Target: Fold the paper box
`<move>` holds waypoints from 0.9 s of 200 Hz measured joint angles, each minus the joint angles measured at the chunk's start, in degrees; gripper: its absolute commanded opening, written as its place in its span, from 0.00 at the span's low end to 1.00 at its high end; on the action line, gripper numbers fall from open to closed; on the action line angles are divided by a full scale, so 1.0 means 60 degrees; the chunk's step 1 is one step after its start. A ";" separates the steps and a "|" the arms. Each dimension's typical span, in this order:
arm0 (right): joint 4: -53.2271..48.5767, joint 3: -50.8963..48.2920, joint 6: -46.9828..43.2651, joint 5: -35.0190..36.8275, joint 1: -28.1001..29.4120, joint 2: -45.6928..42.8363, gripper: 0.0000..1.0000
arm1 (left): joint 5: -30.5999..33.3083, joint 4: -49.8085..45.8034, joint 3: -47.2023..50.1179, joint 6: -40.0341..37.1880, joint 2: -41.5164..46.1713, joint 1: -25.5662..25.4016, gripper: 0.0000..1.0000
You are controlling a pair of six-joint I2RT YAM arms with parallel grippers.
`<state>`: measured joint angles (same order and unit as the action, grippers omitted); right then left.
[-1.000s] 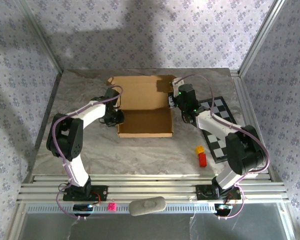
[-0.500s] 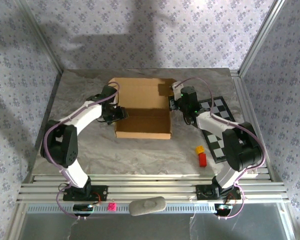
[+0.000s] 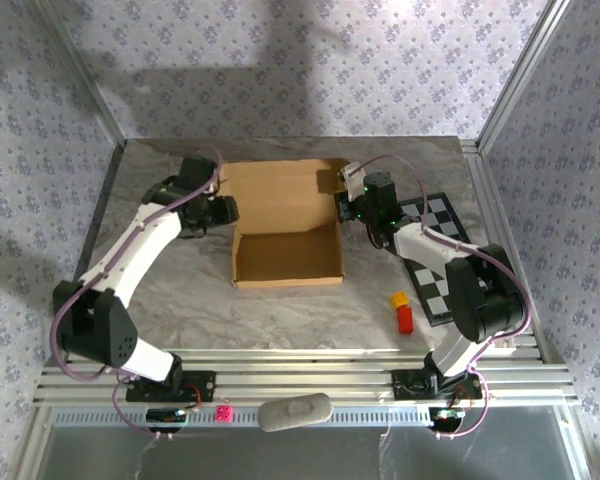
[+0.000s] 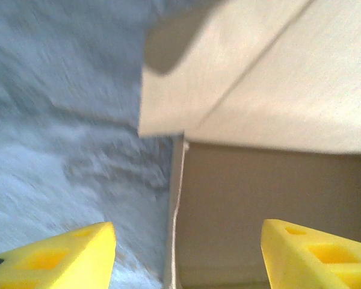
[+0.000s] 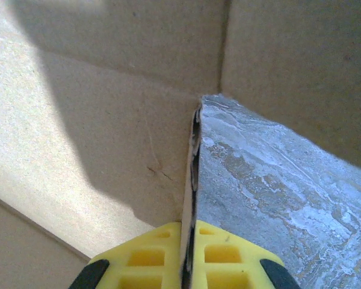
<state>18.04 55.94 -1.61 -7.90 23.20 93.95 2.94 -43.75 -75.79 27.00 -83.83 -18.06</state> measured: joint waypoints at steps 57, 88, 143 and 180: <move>-0.0076 0.0015 -0.0109 -0.0375 -0.0098 0.0000 0.00 | -0.0750 0.0973 -0.0423 -0.2834 -0.0743 0.0980 0.67; -0.0193 0.0087 -0.0138 -0.0517 -0.0120 0.0000 0.00 | -0.1402 0.1461 -0.0499 -0.3643 -0.1373 0.1100 0.63; -0.0459 0.0233 -0.0124 -0.0481 -0.0109 0.0018 0.00 | -0.2058 0.1534 -0.1694 -0.3756 -0.2233 0.1089 0.19; -0.0769 0.0637 -0.0018 0.0331 0.0313 0.0076 0.00 | -0.1872 0.1566 -0.1413 -0.3249 -0.2153 0.0732 0.19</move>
<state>13.43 59.77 -1.72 -5.91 25.08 94.41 -8.29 -34.35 -84.27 7.51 -96.75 -13.67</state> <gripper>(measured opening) 0.061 0.191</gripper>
